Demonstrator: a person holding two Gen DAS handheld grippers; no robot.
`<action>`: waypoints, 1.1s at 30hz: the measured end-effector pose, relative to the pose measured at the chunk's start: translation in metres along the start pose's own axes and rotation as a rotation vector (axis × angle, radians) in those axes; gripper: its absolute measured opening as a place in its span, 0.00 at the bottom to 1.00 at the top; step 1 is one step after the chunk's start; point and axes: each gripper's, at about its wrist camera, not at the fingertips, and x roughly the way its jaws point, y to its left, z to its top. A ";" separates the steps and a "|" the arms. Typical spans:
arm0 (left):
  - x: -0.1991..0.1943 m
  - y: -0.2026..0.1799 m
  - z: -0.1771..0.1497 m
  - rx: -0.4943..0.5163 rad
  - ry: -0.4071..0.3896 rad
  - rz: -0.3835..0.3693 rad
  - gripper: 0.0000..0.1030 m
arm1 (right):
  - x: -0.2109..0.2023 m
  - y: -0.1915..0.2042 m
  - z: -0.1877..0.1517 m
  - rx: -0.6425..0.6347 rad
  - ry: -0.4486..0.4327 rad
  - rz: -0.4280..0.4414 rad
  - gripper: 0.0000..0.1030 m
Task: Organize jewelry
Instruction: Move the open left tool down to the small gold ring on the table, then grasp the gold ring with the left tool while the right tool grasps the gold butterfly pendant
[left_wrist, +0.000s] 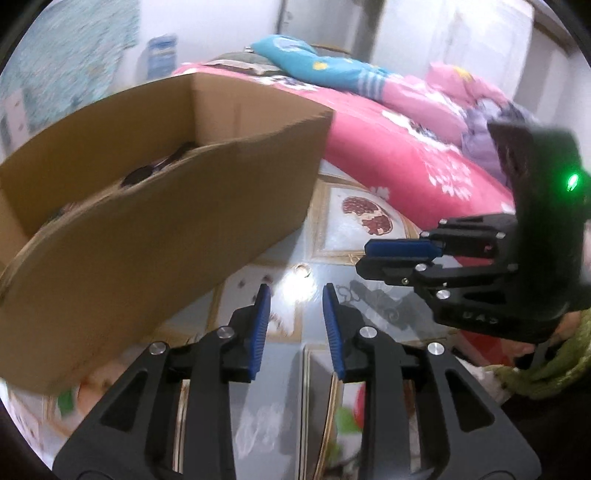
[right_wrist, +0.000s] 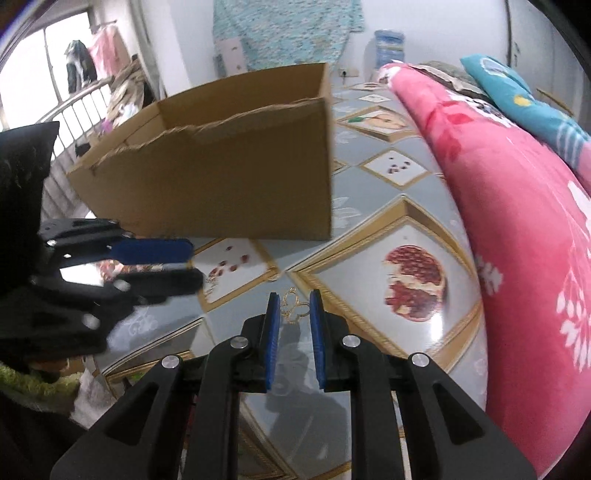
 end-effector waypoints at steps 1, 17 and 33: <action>0.005 -0.003 0.003 0.018 0.008 0.003 0.27 | 0.000 -0.003 0.000 0.009 -0.003 0.005 0.16; 0.054 -0.014 0.022 0.184 0.133 0.058 0.21 | 0.012 -0.040 0.008 0.086 -0.035 0.075 0.16; 0.045 -0.020 0.023 0.191 0.112 0.035 0.09 | 0.001 -0.044 0.010 0.104 -0.077 0.069 0.16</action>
